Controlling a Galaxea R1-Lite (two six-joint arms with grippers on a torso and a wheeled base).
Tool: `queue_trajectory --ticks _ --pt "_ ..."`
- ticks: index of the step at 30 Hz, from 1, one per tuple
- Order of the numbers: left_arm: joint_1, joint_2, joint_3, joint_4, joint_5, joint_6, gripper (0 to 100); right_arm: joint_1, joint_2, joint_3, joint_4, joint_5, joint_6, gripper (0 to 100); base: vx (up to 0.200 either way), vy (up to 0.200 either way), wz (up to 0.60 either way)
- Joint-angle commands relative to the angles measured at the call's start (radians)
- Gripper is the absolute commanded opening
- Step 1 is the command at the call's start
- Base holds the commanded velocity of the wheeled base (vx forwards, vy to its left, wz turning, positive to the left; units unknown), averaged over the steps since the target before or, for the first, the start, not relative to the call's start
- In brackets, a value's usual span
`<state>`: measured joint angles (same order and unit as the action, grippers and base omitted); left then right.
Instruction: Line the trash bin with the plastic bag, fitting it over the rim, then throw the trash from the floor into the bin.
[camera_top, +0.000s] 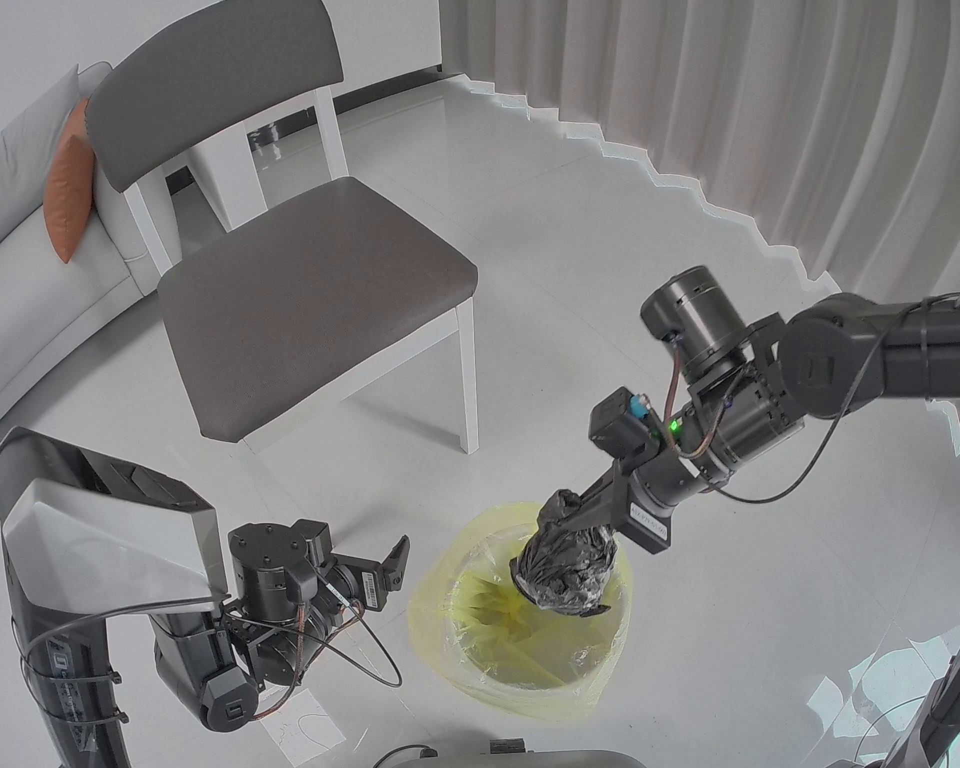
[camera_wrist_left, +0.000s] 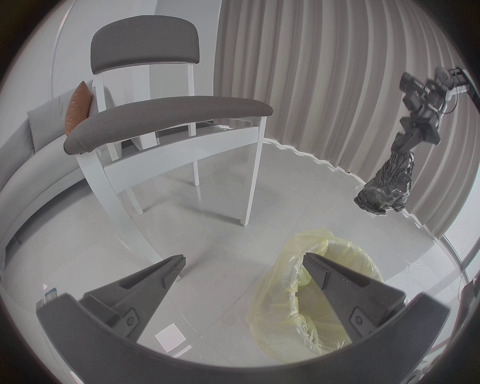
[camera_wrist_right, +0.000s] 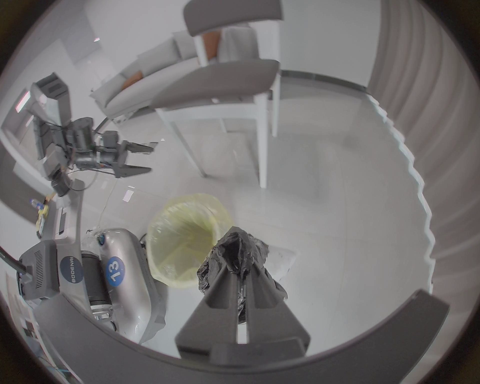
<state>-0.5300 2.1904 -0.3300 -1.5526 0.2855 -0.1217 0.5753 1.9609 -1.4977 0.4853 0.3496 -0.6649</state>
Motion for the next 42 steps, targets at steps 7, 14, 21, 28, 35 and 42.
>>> queue_trajectory --ticks 7,14,21,28,35,42 --pt "0.018 -0.02 0.005 -0.018 -0.011 -0.003 100 0.032 0.101 0.129 -0.056 0.0 -0.002 0 0.0 0.0 0.0" --pt "0.03 -0.02 0.0 -0.018 -0.022 -0.015 100 0.023 0.213 0.152 -0.166 -0.001 -0.002 0 0.0 0.0 0.0" --pt "0.039 -0.037 -0.004 -0.018 -0.025 -0.015 100 0.024 0.322 0.139 -0.197 0.0 -0.002 0 0.0 0.0 0.0" --pt "0.036 -0.038 0.003 -0.018 -0.028 -0.015 100 0.02 0.464 0.025 -0.198 0.0 -0.001 0 0.0 0.0 0.0" --pt "0.041 -0.035 -0.007 -0.018 -0.028 -0.015 100 -0.003 0.595 -0.098 -0.188 0.006 -0.001 0 0.0 0.0 0.0" --pt "0.045 -0.017 -0.014 -0.018 -0.051 -0.015 100 -0.026 0.658 -0.257 -0.013 0.008 -0.021 0 0.0 0.0 0.0"
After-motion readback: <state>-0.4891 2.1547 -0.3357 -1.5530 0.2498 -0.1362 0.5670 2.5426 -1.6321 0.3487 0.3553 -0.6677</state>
